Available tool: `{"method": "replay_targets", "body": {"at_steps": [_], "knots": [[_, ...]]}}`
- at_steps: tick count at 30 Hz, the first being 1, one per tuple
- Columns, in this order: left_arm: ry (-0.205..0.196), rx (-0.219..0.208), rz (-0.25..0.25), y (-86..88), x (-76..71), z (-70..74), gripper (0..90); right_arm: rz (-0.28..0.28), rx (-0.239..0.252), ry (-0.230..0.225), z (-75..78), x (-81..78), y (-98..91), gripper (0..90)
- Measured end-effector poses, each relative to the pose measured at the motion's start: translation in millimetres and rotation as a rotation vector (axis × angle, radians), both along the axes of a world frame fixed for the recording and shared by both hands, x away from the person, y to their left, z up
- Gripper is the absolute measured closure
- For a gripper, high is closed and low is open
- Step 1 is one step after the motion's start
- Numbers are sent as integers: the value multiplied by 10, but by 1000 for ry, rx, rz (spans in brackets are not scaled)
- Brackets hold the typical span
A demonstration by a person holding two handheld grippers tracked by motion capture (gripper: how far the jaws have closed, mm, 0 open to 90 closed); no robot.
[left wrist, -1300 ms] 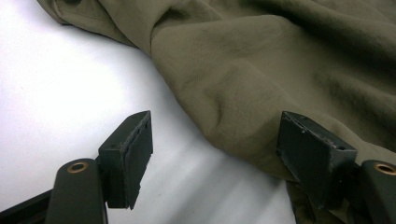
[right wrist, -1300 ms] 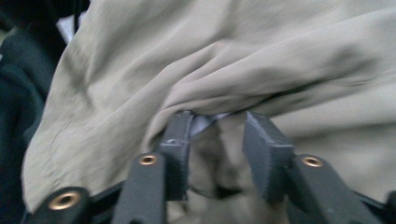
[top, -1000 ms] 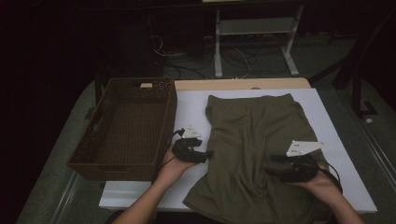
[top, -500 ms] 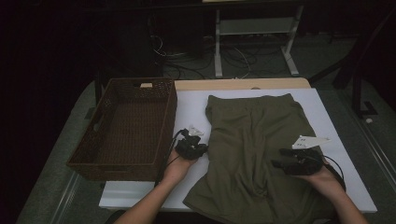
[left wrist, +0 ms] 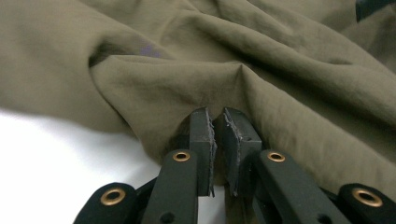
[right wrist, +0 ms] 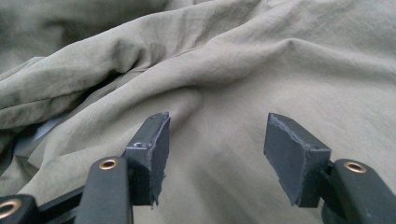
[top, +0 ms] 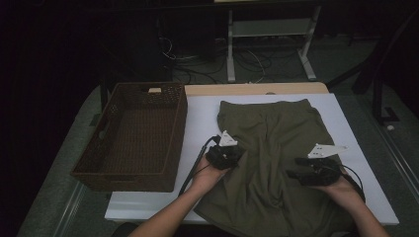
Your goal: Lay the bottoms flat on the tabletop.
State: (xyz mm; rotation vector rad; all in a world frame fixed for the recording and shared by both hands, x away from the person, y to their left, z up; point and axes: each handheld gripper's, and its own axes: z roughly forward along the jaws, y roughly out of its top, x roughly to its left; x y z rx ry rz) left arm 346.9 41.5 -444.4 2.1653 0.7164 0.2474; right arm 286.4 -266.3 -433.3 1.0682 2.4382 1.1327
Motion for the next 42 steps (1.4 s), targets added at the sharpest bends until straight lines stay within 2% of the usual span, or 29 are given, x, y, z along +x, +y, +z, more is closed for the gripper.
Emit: {"method": "replay_targets", "body": {"at_steps": [3,5,8,11,14,17,19,21,24,25,26,27,29,31,33,37,42], "knots": [[-10,23,-37,-85,-8,-31,793,1,-4,2,-4,2,5,401],[-19,26,-43,-94,-23,-29,770,2,-3,2,-4,4,7,401],[-25,21,-20,-21,-53,34,667,1,-3,-1,1,4,8,401],[-20,8,9,138,-97,136,600,0,3,-7,16,-7,3,401],[33,-12,31,341,-160,190,568,2,5,-10,23,-10,1,401],[104,-9,8,457,-248,143,520,5,7,-14,26,8,6,401],[135,-24,-19,471,-301,95,486,11,4,-12,21,20,13,401],[147,-25,-39,421,-316,64,469,15,3,-9,21,18,25,401],[128,23,-90,296,-316,-19,525,25,-2,-14,21,15,42,401],[96,41,-104,256,-334,-47,567,26,-3,-15,21,16,46,401],[45,80,-126,231,-352,-44,597,28,-1,-14,19,20,48,401],[14,105,-141,210,-362,-37,662,26,-1,-11,17,23,51,401],[32,88,-160,198,-363,-41,814,27,-1,-10,8,35,52,401],[23,97,-170,192,-374,-31,878,26,-1,-6,4,43,53,401],[35,91,-156,227,-384,5,888,27,0,-7,5,46,55,401],[52,85,-100,432,-458,119,888,35,-3,-8,-3,55,62,401],[52,88,-51,659,-668,200,888,32,-1,-9,3,51,62,401]]}}
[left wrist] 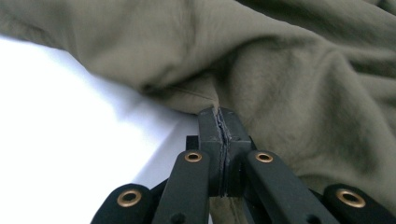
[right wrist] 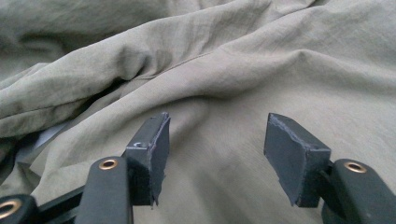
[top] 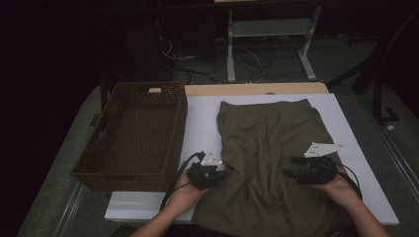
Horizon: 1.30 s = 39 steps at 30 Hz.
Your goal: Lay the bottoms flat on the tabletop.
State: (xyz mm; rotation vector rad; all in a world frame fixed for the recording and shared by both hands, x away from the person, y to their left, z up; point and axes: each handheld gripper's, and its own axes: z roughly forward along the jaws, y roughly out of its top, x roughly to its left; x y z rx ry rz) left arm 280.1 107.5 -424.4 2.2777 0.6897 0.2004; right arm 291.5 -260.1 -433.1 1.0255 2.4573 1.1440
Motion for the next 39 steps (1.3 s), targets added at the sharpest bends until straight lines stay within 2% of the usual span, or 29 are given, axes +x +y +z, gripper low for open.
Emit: {"method": "replay_targets", "body": {"at_steps": [4,6,8,10,13,15,17,20,23,32,39], "knots": [[3,32,52,182,-183,14,889,-4,3,0,5,-3,-3,401],[14,41,68,229,-217,7,889,-2,0,2,1,0,-1,401],[35,22,115,317,-258,-32,872,2,-2,0,-3,4,1,401],[30,-4,131,311,-230,-24,776,4,-2,1,-2,5,3,401],[-3,-32,161,271,-150,15,643,4,-3,1,-2,1,0,401],[-4,-49,165,262,-118,31,599,4,-1,3,-1,0,-2,401],[-20,-75,169,229,-17,63,550,0,1,6,-5,4,-9,400],[-20,-91,175,215,57,61,518,0,0,7,-9,7,-19,399],[15,-139,183,175,202,37,493,0,0,11,-14,9,-21,399],[21,-154,175,100,435,5,398,0,2,16,-27,30,-24,396],[-7,-143,176,51,627,-14,366,-4,7,21,-35,60,-37,381]]}}
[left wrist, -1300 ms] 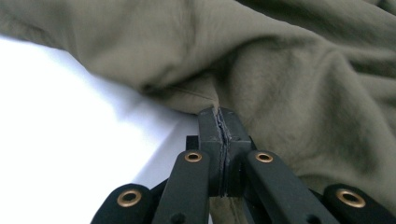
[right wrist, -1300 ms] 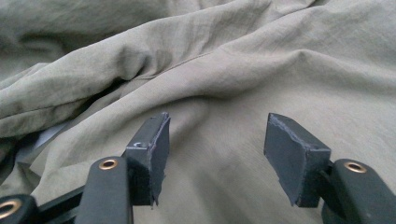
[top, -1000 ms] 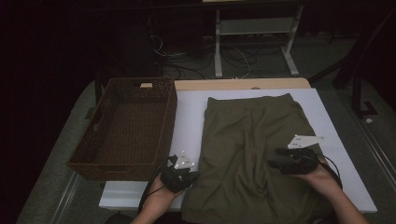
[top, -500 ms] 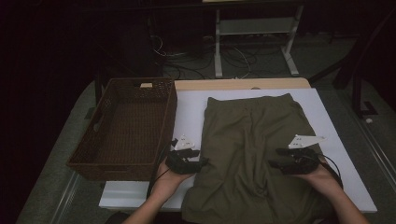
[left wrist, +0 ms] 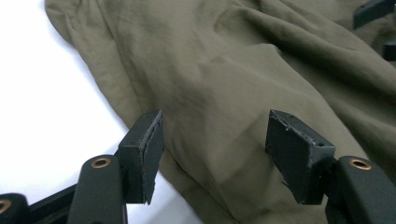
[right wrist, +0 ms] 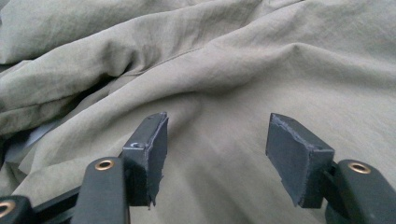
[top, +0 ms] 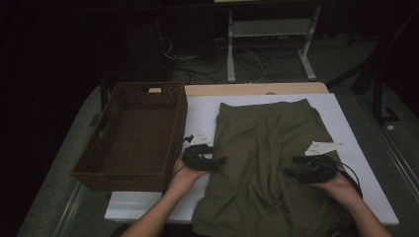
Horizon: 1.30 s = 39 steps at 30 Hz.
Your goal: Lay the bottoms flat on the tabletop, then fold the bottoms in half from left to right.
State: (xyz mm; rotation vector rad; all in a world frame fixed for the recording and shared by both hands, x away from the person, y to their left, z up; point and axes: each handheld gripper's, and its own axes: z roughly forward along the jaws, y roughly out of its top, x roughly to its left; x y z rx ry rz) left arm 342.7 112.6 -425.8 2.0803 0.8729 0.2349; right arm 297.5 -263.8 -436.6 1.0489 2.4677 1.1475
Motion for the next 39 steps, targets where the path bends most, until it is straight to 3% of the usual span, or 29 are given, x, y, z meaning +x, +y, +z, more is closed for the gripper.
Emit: {"method": "replay_targets", "body": {"at_steps": [10,27,39], "knots": [[-17,2,46,-48,223,4,365,6,9,-6,7,-34,-12,375],[-9,18,91,-158,617,-34,341,0,30,-2,15,-53,-53,362],[-7,27,128,-204,871,-54,383,0,26,3,0,-53,-54,352]]}}
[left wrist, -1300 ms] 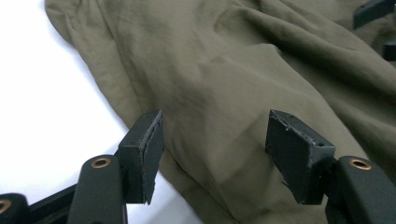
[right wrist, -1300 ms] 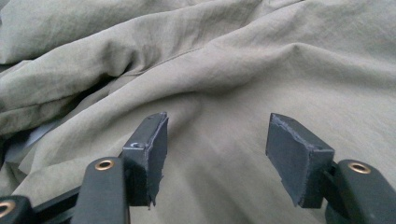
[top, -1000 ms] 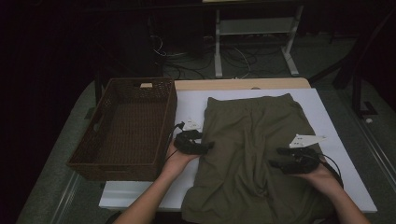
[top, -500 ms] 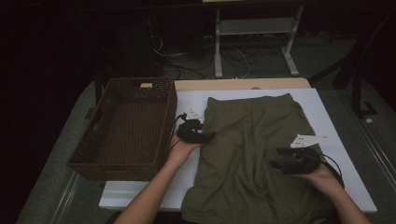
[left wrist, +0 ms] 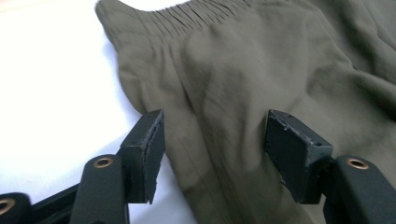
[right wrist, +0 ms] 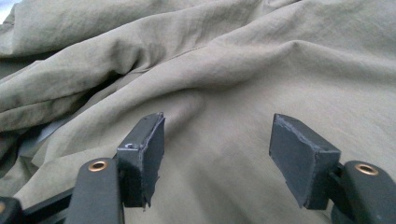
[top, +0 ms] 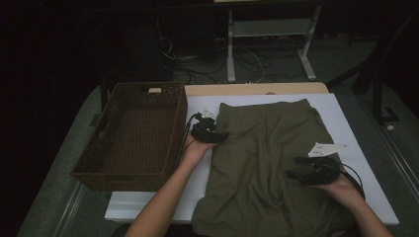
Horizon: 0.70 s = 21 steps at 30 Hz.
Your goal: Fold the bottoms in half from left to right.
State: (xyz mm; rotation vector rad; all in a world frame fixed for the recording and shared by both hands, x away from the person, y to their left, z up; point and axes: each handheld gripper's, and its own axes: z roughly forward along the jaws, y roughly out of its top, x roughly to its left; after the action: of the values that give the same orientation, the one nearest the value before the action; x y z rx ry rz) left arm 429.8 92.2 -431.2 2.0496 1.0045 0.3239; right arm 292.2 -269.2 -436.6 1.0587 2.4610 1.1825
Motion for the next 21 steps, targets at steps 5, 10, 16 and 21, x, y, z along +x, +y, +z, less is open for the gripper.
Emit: {"method": "replay_targets", "body": {"at_steps": [5,10,16,21], "knots": [[-6,23,31,-11,127,-3,401,-6,2,0,-5,-9,-13,352],[7,18,59,-46,285,-35,426,-9,0,0,-9,-12,-19,351],[27,22,98,-36,486,-66,484,-6,-2,1,-14,-14,-14,351],[56,24,99,-23,613,-114,554,-6,-3,2,-17,-15,-13,351]]}}
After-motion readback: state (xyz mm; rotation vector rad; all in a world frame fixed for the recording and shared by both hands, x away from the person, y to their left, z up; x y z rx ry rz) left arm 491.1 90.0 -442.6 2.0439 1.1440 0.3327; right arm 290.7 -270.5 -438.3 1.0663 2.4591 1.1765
